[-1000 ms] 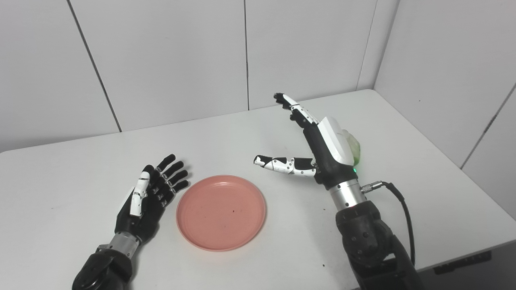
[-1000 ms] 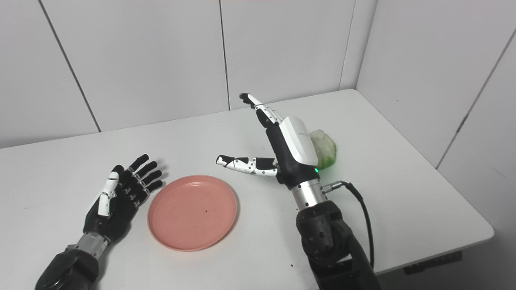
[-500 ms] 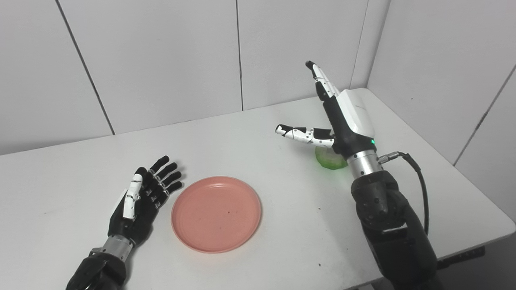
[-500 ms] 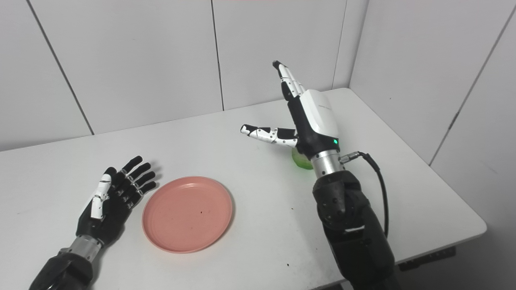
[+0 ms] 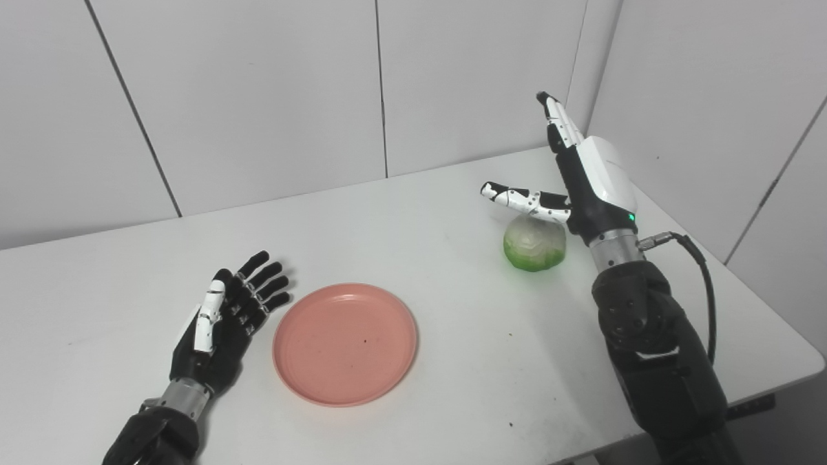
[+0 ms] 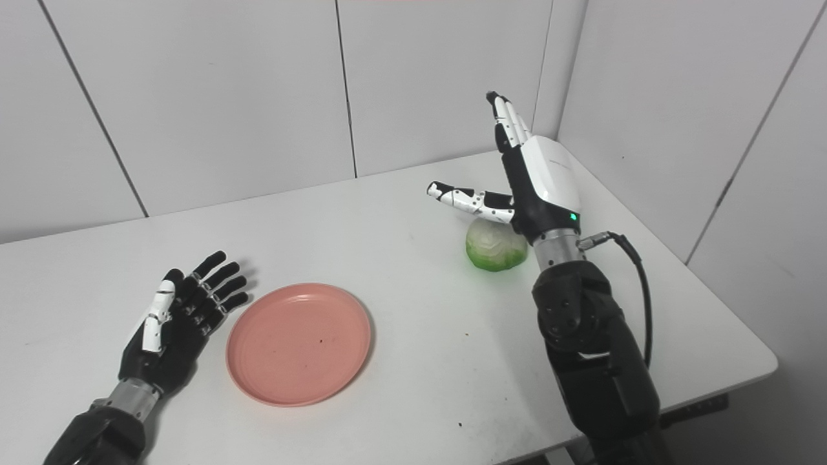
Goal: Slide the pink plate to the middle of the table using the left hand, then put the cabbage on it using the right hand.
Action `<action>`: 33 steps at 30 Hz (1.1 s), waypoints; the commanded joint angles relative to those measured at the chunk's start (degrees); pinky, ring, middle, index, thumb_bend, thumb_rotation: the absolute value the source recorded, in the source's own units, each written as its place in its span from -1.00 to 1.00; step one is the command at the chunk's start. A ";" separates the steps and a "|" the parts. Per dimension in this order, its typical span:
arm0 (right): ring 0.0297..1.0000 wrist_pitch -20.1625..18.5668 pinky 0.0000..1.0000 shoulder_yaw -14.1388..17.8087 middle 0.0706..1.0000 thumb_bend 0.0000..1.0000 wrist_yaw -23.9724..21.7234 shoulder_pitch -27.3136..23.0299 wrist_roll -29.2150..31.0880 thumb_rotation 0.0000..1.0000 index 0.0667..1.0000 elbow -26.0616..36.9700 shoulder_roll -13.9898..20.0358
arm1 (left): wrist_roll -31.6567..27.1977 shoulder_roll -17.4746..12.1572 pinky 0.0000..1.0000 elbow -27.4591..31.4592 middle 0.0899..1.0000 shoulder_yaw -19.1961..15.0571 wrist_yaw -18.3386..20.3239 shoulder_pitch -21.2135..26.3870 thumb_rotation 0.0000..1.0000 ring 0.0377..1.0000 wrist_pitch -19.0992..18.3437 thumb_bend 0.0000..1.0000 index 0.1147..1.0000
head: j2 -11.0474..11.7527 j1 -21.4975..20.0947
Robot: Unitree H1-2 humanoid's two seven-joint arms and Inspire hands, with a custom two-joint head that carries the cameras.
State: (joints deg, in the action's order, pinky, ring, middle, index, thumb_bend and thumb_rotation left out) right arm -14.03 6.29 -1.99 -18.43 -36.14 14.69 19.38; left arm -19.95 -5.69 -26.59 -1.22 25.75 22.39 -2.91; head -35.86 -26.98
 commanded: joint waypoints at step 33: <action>0.92 1.10 0.69 -0.73 1.00 1.00 6.37 -1.02 6.02 0.42 1.00 -16.10 4.66 | 0.44 -2.42 0.64 -4.85 0.68 -0.21 0.40 -2.56 1.00 0.67 -2.82 0.00 0.63 | -0.84 -1.07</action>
State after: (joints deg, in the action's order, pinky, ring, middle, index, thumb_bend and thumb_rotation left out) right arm -15.76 5.52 3.00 -17.13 -30.12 -2.13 22.22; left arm -21.16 -6.79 -27.68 -1.55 27.34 22.73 -2.71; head -36.74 -28.04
